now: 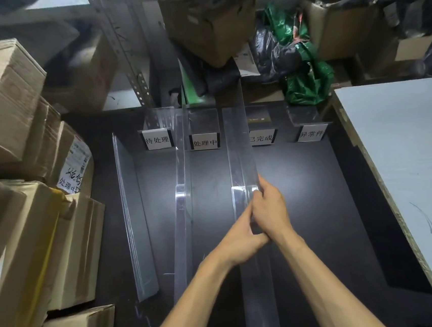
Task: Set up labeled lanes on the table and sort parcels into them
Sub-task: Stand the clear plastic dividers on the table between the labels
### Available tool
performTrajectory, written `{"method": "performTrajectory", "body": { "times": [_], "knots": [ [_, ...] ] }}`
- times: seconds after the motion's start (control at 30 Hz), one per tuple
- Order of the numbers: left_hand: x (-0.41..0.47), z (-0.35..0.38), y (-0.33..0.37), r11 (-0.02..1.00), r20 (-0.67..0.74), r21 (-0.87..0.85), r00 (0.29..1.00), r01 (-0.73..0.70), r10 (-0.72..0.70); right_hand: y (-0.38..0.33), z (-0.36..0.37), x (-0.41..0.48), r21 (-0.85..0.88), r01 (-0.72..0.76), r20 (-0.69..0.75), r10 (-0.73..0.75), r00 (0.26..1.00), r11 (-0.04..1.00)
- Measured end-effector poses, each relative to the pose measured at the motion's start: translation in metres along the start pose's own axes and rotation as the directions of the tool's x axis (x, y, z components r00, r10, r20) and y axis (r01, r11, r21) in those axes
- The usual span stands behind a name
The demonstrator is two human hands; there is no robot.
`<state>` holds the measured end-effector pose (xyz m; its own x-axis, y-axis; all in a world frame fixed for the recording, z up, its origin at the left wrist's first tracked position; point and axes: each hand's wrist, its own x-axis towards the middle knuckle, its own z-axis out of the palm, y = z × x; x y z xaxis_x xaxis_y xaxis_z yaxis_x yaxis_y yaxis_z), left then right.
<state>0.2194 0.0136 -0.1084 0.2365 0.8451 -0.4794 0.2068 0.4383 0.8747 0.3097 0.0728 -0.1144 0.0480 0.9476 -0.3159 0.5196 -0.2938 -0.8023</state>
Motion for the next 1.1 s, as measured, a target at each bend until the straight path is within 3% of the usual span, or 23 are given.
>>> {"method": "performTrajectory", "body": {
  "times": [0.53, 1.0, 1.1],
  "knots": [
    [0.000, 0.002, 0.002, 1.000, 0.030, -0.003, 0.999, 0.023, -0.023, -0.004, -0.006, -0.005, 0.026, -0.015, -0.012, 0.016, 1.000, 1.000],
    [-0.006, 0.006, 0.010, 0.998, 0.050, -0.006, 0.997, 0.062, -0.061, -0.009, -0.011, -0.012, 0.086, -0.122, 0.109, 0.112, 0.988, 0.989],
    [-0.010, 0.004, 0.005, 0.999, 0.031, -0.011, 0.999, 0.045, -0.044, -0.011, -0.013, -0.020, 0.101, -0.074, 0.022, 0.072, 0.997, 0.992]
  ]
}}
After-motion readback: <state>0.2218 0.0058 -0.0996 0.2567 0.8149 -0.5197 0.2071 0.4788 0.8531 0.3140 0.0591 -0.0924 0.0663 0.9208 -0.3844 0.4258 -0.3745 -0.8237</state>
